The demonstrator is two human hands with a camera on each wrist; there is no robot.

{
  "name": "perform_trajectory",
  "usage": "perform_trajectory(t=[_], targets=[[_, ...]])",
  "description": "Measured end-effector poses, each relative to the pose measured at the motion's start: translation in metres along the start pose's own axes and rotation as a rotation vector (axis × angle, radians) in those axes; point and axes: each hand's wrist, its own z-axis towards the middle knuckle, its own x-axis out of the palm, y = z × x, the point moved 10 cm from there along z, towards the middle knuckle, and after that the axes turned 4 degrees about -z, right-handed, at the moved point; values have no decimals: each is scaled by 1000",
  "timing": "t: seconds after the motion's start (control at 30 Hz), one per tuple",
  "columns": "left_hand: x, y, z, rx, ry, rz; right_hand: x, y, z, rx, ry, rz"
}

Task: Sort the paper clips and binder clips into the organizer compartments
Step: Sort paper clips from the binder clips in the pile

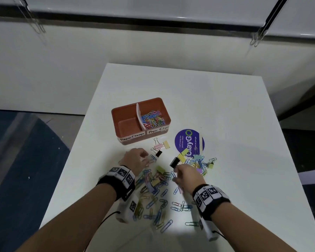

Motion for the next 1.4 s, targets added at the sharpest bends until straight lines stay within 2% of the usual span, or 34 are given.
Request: perform_trajectory(t=[0.1,0.27,0.4,0.6,0.7,0.87,1.13,1.27,1.4], targets=[[4,-2,15,-11,1,81,-1,3,4,2,-23,-13],[18,2,38,-125,61,186,-8,6,18,-29,-20,-119],[26,0,48,-152,108,157,-9,14,25,-115,-12,-210],[29,5,59,-164,121,201,-6,8,21,-135,69,-12],[29,9,59,-174,110,194,7,15,18,-157,142,-5],[32,10,59,-142,128,125,17,24,21,-166,124,-121],[35,5,62,-96,220,212,21,26,32,-134,126,-63],[33,-6,53,-3,200,43,17,26,26,-174,67,-58],[26,-19,28,102,177,-114,10,24,18,-144,67,-52]])
